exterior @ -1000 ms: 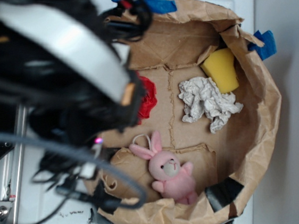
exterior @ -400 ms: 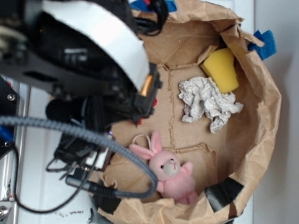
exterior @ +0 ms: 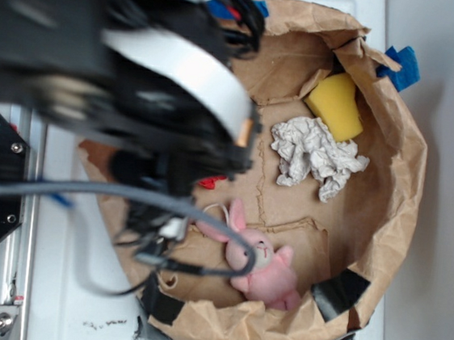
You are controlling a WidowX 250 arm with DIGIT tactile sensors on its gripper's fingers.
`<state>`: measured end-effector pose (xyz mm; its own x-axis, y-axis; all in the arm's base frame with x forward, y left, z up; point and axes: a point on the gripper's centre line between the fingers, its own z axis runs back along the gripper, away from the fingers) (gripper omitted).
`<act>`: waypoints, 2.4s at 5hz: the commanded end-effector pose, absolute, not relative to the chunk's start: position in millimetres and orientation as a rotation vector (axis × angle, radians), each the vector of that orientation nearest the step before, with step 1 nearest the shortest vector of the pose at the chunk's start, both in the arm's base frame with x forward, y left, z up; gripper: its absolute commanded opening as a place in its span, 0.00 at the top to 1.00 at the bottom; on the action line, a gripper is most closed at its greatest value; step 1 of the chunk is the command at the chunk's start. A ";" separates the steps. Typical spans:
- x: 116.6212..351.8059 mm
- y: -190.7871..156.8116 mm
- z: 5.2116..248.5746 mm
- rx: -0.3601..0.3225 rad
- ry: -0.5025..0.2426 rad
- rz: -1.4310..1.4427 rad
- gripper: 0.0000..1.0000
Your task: Grab the red paper.
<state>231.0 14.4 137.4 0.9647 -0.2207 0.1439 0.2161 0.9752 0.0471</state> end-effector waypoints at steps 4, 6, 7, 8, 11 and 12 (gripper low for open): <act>232.4 40.8 82.8 0.023 -0.108 -0.335 0.00; 238.2 43.0 73.3 0.034 -0.121 -0.324 0.00; 240.7 46.8 57.3 0.051 -0.138 -0.321 0.00; 240.5 47.5 41.4 0.112 -0.153 -0.324 0.00; 241.8 50.3 68.7 0.044 -0.198 -0.273 1.00; 243.8 45.4 99.2 0.004 -0.231 -0.238 1.00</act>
